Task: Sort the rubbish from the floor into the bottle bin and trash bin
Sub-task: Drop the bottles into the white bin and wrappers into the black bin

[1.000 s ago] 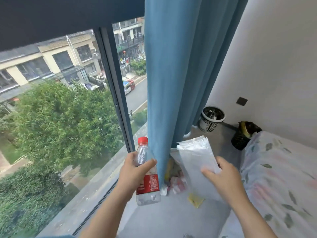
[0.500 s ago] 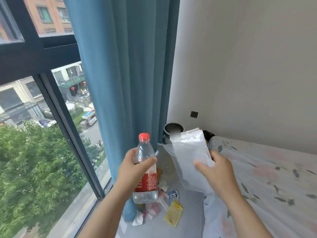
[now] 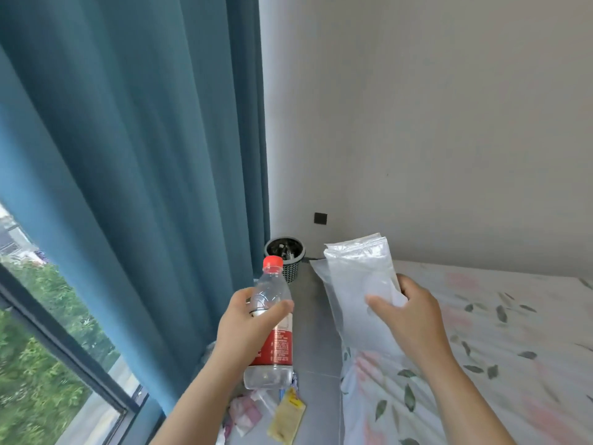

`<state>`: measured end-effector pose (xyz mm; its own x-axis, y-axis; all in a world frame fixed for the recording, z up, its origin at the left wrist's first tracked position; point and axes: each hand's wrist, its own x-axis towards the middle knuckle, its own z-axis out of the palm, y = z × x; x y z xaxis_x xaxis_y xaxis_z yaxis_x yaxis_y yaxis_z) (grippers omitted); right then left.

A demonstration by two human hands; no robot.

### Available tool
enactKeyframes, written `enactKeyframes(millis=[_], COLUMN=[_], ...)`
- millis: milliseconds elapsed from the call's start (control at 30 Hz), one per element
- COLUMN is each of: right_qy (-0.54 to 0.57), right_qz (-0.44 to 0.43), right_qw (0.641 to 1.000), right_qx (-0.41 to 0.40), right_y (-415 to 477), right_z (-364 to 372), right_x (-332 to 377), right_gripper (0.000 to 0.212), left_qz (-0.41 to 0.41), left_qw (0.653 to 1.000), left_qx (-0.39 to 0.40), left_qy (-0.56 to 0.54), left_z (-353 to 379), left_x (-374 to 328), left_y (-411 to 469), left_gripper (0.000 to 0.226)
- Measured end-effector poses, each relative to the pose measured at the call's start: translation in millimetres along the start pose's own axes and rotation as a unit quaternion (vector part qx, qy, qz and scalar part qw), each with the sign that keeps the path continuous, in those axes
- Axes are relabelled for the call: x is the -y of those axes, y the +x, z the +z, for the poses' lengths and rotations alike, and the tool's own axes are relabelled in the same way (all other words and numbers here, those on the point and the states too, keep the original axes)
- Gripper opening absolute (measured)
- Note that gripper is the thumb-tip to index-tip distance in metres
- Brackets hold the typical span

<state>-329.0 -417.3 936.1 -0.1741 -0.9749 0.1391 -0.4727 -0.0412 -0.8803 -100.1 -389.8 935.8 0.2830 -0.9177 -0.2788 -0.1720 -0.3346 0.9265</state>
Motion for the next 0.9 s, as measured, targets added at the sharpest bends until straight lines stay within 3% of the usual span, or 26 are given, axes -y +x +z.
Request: enactKeyframes(millis=[233, 433, 533, 900], right_qy=[0.002, -0.005, -0.019, -0.006], right_qz=[0.039, 0.043, 0.037, 0.062], right_qw=[0.999, 0.998, 0.997, 0.996], right_qx=[-0.036, -0.053, -0.060, -0.056], right_y=[35, 83, 115, 213], right_z=[-23, -14, -1, 35], right_x=[-33, -46, -46, -42], right_gripper=[0.020, 0.022, 0.030, 0.014], left_qz=[-0.009, -0.003, 0.007, 0.003], left_qw=[0.998, 0.997, 0.996, 0.994], left_qx=[0.017, 0.044, 0.059, 0.086], left_qy=[0.067, 0.061, 0.065, 0.060], left_z=[39, 52, 55, 70], left_x=[-7, -20, -32, -60], left_y=[39, 95, 132, 244], left_gripper=[0.035, 0.026, 0.037, 0.045])
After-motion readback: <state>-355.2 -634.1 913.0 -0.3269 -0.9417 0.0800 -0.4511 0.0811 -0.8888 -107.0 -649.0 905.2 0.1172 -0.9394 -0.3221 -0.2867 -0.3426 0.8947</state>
